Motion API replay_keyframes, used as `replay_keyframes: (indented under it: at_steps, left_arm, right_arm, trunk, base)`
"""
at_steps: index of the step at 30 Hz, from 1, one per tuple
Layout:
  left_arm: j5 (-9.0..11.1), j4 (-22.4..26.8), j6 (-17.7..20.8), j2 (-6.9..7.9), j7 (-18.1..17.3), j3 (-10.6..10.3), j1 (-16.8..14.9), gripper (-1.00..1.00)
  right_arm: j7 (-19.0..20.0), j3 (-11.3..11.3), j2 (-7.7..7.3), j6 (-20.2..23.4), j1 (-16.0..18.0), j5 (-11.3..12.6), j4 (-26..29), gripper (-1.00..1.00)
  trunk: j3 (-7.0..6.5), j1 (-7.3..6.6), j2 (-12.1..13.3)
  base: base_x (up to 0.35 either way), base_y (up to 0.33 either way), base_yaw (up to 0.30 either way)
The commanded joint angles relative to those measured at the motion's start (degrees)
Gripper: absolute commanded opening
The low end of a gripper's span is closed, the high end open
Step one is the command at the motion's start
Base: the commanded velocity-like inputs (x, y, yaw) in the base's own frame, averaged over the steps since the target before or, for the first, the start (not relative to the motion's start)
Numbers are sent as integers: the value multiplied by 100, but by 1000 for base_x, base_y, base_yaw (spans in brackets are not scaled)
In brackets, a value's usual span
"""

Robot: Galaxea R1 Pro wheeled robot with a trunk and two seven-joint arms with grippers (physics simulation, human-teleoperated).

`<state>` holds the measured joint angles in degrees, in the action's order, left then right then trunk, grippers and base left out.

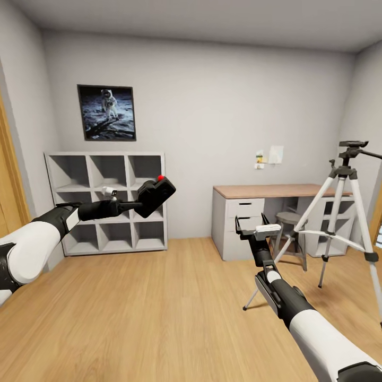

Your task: Attach the digital camera to the camera tripod in the bedroom.

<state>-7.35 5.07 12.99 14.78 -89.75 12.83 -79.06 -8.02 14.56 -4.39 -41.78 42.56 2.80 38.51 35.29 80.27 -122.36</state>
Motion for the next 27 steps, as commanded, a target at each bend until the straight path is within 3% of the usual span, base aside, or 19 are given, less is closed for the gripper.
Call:
replay_keyframes:
  at_steps: [1, 27]
  left_arm:
    - [-61, 3, 54, -1, -25, 71, -4, -100]
    - [-64, 3, 45, 8, -25, 71, -4, -100]
  right_arm:
    - [-50, 47, -9, -14, 6, 28, -1, 100]
    - [-50, 47, -9, -24, 6, 28, -72, 100]
  trunk:
    - [-2, -24, 38]
    - [-224, -595, 1081]
  base:
    - [0, 0, 0]
    - [0, 0, 0]
